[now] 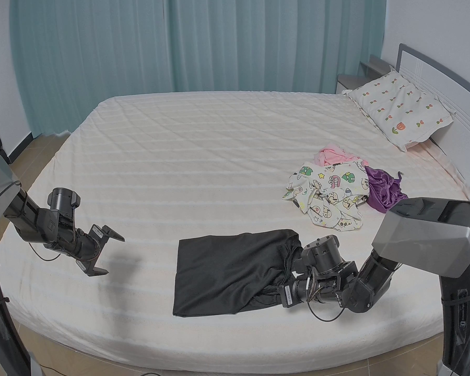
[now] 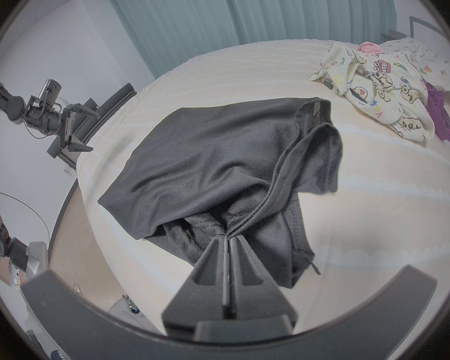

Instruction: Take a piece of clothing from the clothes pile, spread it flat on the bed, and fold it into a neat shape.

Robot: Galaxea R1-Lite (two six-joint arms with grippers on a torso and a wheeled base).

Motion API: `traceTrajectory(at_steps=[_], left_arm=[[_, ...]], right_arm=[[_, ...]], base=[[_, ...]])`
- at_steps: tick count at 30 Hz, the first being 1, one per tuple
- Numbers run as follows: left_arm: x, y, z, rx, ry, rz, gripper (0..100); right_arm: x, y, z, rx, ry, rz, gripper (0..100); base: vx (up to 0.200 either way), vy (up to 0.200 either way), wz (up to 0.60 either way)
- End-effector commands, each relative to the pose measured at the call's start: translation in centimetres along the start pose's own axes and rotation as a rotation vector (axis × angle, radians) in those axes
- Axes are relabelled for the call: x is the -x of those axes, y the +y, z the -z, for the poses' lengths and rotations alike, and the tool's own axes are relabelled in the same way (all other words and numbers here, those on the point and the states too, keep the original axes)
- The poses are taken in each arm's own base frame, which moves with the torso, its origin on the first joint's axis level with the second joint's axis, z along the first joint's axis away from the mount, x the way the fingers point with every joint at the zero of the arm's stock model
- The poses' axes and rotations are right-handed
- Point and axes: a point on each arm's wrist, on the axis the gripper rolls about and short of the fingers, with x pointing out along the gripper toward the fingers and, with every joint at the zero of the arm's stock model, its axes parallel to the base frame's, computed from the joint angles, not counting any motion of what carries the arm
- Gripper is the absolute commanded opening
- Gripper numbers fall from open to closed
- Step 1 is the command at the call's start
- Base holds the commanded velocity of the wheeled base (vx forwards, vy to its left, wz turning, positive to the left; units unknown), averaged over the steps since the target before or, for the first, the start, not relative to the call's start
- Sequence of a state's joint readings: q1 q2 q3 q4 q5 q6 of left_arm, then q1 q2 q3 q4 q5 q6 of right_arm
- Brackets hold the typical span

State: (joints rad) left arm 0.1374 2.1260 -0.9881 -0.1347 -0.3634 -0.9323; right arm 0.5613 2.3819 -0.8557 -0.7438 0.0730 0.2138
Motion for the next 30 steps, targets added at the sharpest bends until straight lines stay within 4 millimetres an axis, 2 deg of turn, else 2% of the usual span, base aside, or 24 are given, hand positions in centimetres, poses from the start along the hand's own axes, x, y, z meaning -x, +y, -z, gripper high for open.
traceTrajectory(at_steps=[1, 5, 16, 22, 30], left_arm=[[0.0, 0.0, 0.0, 0.001, 0.001, -0.001, 100], [0.0, 0.0, 0.0, 0.001, 0.001, -0.001, 100], [0.0, 0.0, 0.0, 0.001, 0.001, -0.001, 100], [0.0, 0.0, 0.0, 0.001, 0.001, -0.001, 100], [0.0, 0.0, 0.0, 0.001, 0.001, -0.001, 100]], right_arm=[[2.3, -0.7, -0.9, -0.014, -0.029, 0.001, 0], [3.7, -1.7, -1.1, -0.035, -0.027, -0.011, 0], [4.7, -4.1, -0.1, 0.020, 0.036, -0.010, 0], [5.5, -4.6, -0.5, 0.030, 0.025, -0.016, 0], [6.2, -4.7, 0.6, 0.082, 0.129, -0.017, 0]], base=[[0.000, 0.000, 0.00], [0.000, 0.000, 0.00], [0.000, 0.000, 0.00], [0.000, 0.000, 0.00], [0.000, 0.000, 0.00]])
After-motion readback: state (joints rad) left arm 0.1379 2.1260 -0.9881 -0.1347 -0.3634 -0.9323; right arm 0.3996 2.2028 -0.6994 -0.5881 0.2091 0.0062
